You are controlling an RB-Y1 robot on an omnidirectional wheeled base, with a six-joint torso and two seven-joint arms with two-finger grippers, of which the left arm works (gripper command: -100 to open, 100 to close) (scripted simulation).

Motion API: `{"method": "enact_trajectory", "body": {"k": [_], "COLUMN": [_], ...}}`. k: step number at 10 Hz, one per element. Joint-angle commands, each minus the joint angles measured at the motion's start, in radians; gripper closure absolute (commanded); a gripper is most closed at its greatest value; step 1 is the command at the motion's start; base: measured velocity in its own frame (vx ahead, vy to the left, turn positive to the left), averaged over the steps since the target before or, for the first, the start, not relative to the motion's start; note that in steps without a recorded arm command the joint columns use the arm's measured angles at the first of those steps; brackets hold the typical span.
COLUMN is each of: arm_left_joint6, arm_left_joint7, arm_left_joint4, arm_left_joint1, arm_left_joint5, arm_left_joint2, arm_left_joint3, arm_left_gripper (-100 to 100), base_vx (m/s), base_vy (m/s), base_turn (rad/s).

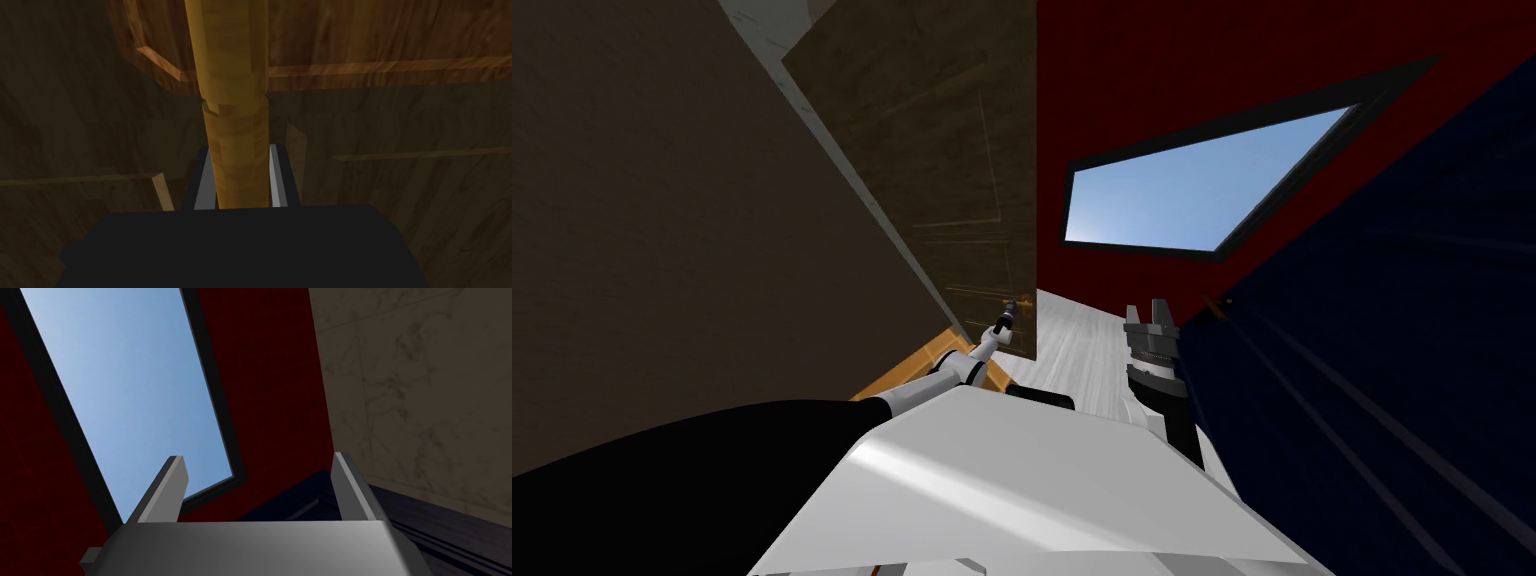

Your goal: Push the door open

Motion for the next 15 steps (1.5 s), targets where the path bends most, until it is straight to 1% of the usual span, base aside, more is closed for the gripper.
{"method": "enact_trajectory", "body": {"k": [1, 2, 3, 5, 6, 8, 10, 11, 12, 15], "arm_left_joint6": [0.009, 0.009, 0.010, 0.010, 0.011, 0.011, 0.012, 0.016, 0.016, 0.015], "arm_left_joint7": [-0.007, -0.007, -0.015, -0.018, -0.024, -0.032, -0.038, -0.034, -0.038, -0.047], "arm_left_joint4": [-0.017, -0.017, -0.017, -0.016, -0.016, -0.016, -0.015, -0.016, -0.019, -0.016], "arm_left_joint1": [0.002, 0.002, 0.003, 0.004, 0.005, 0.006, 0.008, 0.016, 0.016, 0.019], "arm_left_joint5": [0.008, 0.008, 0.015, 0.017, 0.022, 0.028, 0.034, 0.033, 0.038, 0.047], "arm_left_joint2": [0.017, 0.017, 0.021, 0.023, 0.026, 0.029, 0.032, 0.037, 0.045, 0.056], "arm_left_joint3": [0.025, 0.025, 0.044, 0.050, 0.066, 0.084, 0.100, 0.097, 0.109, 0.133], "arm_left_gripper": [100, 100, 100, 100, 100, 100, 100, 100, 100, 100], "base_vx": [0.175, 0.108, 0.116, 0.126, 0.114, 0.134, 0.150, 0.064, 0.119, 0.167], "base_vy": [-0.193, -0.127, -0.120, -0.114, -0.109, -0.159, -0.107, -0.034, -0.055, -0.082], "base_turn": [0.077, 0.064, 0.051, 0.057, 0.048, 0.078, 0.056, 0.038, 0.043, 0.050]}}
